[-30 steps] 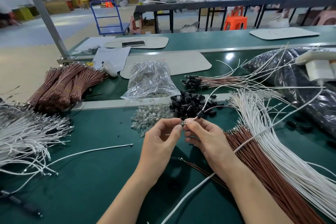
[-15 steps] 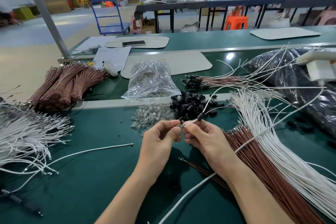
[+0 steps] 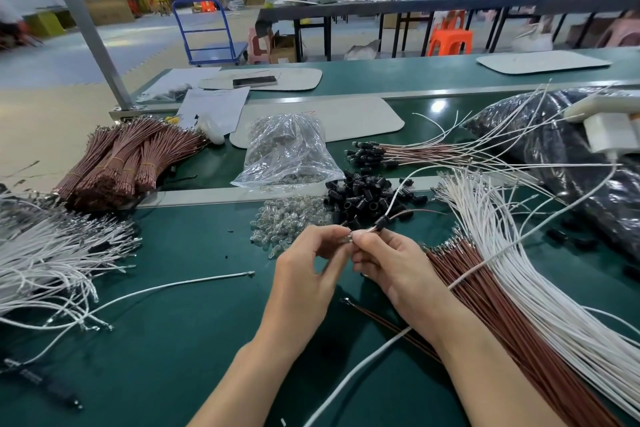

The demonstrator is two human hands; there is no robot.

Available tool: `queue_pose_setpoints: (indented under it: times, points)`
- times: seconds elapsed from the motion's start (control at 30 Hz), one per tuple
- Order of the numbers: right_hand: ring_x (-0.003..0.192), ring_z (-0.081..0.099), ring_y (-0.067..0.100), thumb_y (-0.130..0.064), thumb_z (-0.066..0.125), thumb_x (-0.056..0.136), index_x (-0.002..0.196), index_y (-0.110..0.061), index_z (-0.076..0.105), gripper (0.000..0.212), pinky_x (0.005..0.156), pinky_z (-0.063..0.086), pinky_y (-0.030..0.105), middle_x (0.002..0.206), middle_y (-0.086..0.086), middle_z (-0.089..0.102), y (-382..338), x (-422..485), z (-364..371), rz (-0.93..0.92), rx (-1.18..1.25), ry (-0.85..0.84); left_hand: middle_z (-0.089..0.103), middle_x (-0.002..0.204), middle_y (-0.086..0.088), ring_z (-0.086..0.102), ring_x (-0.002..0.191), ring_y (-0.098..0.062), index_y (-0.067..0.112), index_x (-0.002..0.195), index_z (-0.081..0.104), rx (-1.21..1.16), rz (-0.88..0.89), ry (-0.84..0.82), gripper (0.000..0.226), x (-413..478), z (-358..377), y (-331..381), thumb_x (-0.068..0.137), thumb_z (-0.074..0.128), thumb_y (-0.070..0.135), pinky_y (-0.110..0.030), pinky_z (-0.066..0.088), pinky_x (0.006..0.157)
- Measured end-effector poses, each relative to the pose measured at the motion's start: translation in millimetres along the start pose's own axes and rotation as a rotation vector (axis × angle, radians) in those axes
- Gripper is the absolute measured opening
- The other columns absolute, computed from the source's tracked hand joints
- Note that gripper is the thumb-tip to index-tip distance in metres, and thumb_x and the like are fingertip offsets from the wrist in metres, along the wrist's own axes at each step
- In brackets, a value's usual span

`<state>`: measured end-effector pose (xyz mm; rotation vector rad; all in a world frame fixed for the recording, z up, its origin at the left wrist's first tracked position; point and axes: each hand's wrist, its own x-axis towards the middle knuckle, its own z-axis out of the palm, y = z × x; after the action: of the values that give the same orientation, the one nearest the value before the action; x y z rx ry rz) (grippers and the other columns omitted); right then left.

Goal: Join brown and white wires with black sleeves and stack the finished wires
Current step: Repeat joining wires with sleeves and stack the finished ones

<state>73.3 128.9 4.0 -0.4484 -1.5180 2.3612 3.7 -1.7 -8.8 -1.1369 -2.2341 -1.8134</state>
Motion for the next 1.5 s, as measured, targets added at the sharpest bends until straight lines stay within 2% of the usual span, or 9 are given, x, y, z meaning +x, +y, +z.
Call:
queue_pose_setpoints:
  times: [0.13,0.27,0.57,0.83,0.97,1.1,1.17,1.3,1.5]
  points:
    - [0.069,0.065,0.009,-0.023,0.074,0.084,0.082,-0.014,0.080,0.011,0.065,0.055,0.019,0.080,0.005,0.072,-0.7,-0.2,0.8,0.042,0.052,-0.042,0.067,0.097,0.018,0.066,0.093,-0.007,0.038,0.108,0.064,0.116,0.116,0.040,0.033,0.8,-3.1,-1.2,0.091,0.074,0.011,-0.012,0.047,0.082]
    - [0.068,0.066,0.009,-0.034,0.079,0.075,0.085,-0.013,0.081,0.023,0.064,0.056,0.020,0.084,0.007,0.074,-0.2,0.8,-1.3,0.054,0.074,-0.057,0.066,0.095,0.018,0.065,0.092,-0.004,0.028,0.106,0.068,0.148,0.145,0.056,0.025,1.3,-4.2,-1.8,0.090,0.075,0.010,-0.009,0.045,0.081]
    - [0.068,0.065,0.007,-0.034,0.080,0.075,0.080,-0.017,0.080,0.018,0.067,0.055,0.018,0.077,0.004,0.070,2.4,-0.9,-3.7,0.046,0.050,-0.044,0.071,0.093,0.014,0.068,0.092,-0.005,0.022,0.102,0.071,0.083,0.093,0.059,0.019,-0.4,-3.4,-4.8,0.088,0.077,0.010,-0.015,0.051,0.081]
    - [0.070,0.067,0.007,-0.032,0.080,0.077,0.084,-0.015,0.081,0.019,0.067,0.056,0.018,0.083,0.006,0.073,1.3,0.4,-5.6,0.073,0.107,-0.092,0.071,0.095,0.016,0.069,0.091,-0.007,0.031,0.105,0.070,0.056,0.111,0.062,0.022,0.9,-3.3,-3.4,0.089,0.076,0.017,-0.017,0.052,0.081]
    - [0.076,0.069,0.011,-0.037,0.074,0.087,0.102,-0.012,0.079,0.030,0.070,0.057,0.022,0.091,0.007,0.074,0.4,1.3,-6.1,0.068,0.125,-0.110,0.069,0.097,0.018,0.068,0.092,-0.006,0.035,0.107,0.068,0.064,0.135,0.076,0.021,1.5,-3.1,-1.5,0.091,0.073,0.023,-0.011,0.049,0.080]
    - [0.077,0.072,0.018,-0.040,0.068,0.087,0.114,-0.002,0.066,0.047,0.067,0.060,0.025,0.093,0.013,0.075,-2.0,4.4,-7.4,0.051,0.300,0.035,0.068,0.095,0.017,0.067,0.089,-0.006,0.032,0.105,0.068,0.075,0.141,0.109,0.020,1.7,-5.2,-1.9,0.091,0.074,0.019,-0.012,0.048,0.080]
    - [0.076,0.073,0.017,-0.035,0.069,0.085,0.110,-0.002,0.068,0.041,0.064,0.060,0.024,0.091,0.013,0.075,-3.2,5.3,-8.7,0.037,0.361,0.093,0.067,0.094,0.016,0.066,0.088,-0.005,0.030,0.104,0.069,0.069,0.134,0.104,0.018,1.1,-5.8,-2.0,0.091,0.074,0.019,-0.012,0.048,0.079]
    - [0.074,0.072,0.013,-0.022,0.069,0.084,0.088,-0.010,0.082,0.018,0.062,0.058,0.021,0.086,0.009,0.075,-2.9,5.3,-7.3,0.043,0.361,0.081,0.066,0.092,0.015,0.066,0.087,-0.006,0.030,0.102,0.068,0.071,0.137,0.092,0.019,-0.3,-3.8,-0.3,0.091,0.075,0.016,-0.012,0.048,0.079]
    - [0.079,0.072,0.015,-0.020,0.069,0.086,0.092,-0.011,0.081,0.016,0.066,0.059,0.022,0.092,0.011,0.074,-5.3,2.3,-4.8,0.061,0.337,0.023,0.066,0.091,0.014,0.066,0.087,-0.007,0.032,0.101,0.067,0.079,0.133,0.110,0.019,0.1,-3.2,0.1,0.091,0.074,0.017,-0.013,0.048,0.079]
